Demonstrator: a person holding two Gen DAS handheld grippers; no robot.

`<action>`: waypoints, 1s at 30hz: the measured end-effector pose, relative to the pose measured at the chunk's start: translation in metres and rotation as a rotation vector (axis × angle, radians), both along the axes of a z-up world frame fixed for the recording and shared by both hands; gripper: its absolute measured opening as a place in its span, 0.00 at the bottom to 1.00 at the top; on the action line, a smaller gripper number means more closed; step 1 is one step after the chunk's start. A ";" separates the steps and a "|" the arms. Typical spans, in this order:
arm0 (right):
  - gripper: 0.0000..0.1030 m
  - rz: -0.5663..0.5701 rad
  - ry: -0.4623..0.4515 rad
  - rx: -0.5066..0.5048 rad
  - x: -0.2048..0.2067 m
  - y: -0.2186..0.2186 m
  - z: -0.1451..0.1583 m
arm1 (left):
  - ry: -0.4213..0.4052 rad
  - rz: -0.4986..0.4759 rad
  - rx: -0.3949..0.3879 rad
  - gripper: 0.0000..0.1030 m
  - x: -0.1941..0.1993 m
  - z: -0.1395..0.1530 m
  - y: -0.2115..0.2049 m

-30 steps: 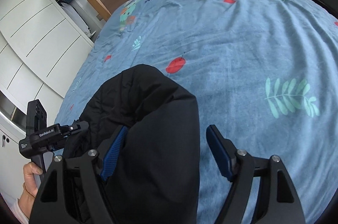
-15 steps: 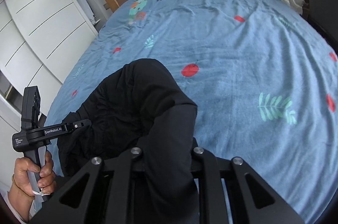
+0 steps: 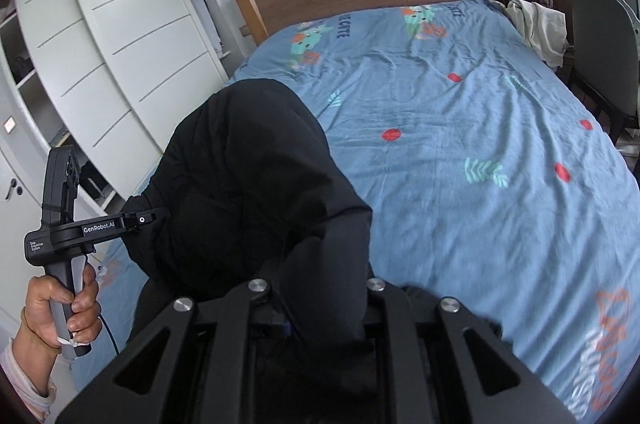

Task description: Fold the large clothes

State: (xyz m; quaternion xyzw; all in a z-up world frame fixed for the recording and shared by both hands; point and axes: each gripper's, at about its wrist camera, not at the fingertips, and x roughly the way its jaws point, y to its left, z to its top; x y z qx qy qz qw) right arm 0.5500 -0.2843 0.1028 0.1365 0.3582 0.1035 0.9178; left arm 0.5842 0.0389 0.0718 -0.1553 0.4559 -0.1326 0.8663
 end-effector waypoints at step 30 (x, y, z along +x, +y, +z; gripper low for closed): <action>0.38 -0.048 0.075 0.003 -0.223 0.013 -0.096 | 0.008 -0.008 0.069 0.40 -0.220 -0.084 0.038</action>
